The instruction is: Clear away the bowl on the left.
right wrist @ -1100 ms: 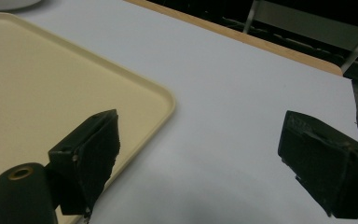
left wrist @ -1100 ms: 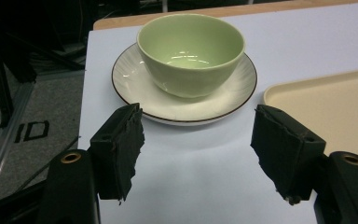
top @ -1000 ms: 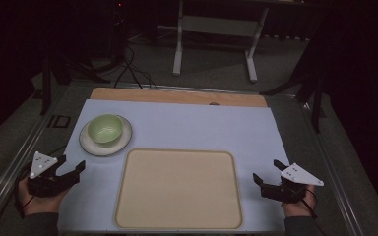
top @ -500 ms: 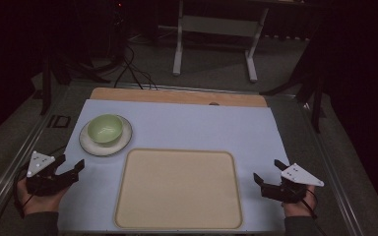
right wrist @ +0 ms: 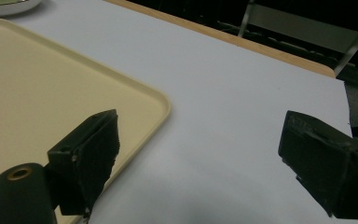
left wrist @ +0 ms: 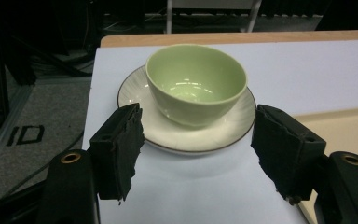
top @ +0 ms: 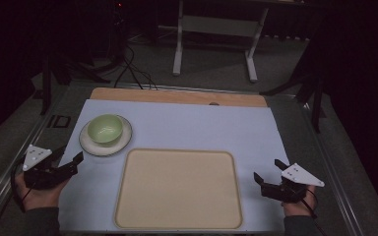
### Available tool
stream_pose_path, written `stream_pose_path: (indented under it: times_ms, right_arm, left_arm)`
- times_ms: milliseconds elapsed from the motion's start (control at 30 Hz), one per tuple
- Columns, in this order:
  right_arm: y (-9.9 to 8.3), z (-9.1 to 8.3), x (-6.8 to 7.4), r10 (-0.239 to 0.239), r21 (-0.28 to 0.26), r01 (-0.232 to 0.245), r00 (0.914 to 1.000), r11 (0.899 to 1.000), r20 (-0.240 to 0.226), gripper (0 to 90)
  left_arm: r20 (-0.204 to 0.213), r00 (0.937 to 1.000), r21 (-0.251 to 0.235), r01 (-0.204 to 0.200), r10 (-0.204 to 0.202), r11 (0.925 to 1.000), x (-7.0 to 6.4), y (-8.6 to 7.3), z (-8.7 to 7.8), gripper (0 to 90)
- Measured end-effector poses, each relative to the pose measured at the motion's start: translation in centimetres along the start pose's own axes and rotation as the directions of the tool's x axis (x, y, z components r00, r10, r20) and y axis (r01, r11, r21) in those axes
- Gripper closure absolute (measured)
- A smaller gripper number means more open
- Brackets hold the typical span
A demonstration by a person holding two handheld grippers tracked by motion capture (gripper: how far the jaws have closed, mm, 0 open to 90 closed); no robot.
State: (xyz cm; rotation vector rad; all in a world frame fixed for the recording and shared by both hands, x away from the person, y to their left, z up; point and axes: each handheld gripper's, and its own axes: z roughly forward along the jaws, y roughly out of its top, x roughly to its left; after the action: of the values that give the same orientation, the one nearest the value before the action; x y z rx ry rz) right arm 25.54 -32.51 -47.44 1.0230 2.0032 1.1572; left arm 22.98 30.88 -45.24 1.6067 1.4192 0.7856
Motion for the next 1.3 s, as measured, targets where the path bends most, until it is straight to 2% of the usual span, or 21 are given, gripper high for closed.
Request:
stream_pose_path:
  times_ms: [433,900,1300]
  right_arm:
    - [0.0,-0.1,0.0,-0.006,-0.005,0.006,1.0,1.0,0.003,12.1]
    - [0.1,0.0,0.1,-0.006,-0.008,0.006,1.0,1.0,0.006,12.1]
    - [0.1,0.1,0.1,-0.008,-0.01,0.008,1.0,1.0,0.004,12.1]
  left_arm:
    - [-0.021,0.9998,-0.003,0.001,-0.001,1.0,-0.1,1.3,0.9,34.2]
    - [-0.043,0.9988,-0.011,0.021,-0.022,0.9997,0.2,2.5,3.1,35.9]
    - [-0.051,0.9974,0.019,0.052,-0.051,0.9985,0.6,3.2,5.3,38.8]
